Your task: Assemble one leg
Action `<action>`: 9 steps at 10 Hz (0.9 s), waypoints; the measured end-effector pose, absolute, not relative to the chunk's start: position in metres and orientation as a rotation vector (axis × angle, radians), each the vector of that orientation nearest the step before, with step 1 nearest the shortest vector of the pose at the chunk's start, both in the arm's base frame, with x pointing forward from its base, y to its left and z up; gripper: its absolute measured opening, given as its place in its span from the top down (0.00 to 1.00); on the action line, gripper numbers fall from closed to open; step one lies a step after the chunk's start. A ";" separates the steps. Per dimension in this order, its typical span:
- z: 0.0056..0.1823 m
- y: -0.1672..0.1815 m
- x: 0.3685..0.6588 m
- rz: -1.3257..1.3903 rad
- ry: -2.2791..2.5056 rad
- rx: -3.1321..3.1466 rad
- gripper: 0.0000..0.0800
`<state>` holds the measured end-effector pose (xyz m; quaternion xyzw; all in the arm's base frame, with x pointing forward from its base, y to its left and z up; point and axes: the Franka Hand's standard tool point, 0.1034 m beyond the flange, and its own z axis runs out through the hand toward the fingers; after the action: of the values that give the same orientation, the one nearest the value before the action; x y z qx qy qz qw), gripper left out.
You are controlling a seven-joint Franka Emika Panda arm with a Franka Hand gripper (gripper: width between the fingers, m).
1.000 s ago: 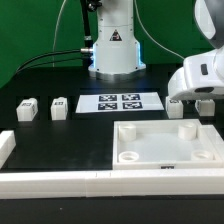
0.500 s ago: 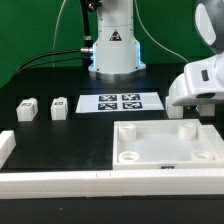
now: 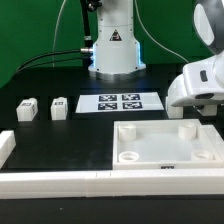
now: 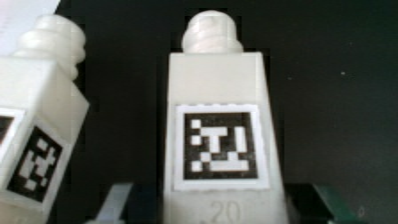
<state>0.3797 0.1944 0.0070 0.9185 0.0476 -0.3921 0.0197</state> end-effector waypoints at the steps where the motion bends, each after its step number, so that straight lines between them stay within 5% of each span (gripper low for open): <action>1: 0.007 0.194 0.380 -1.217 0.148 2.850 0.64; 5: 0.010 0.193 0.381 -1.215 0.145 2.852 0.64; 9: 0.051 0.168 0.393 -1.232 0.124 2.842 0.63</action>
Offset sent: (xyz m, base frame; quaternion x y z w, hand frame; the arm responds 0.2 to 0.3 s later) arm 0.0001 -0.0041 0.0026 -0.0014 -0.0026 -0.0017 1.0000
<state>0.3930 0.1681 0.0505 0.9166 0.0401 -0.3972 0.0206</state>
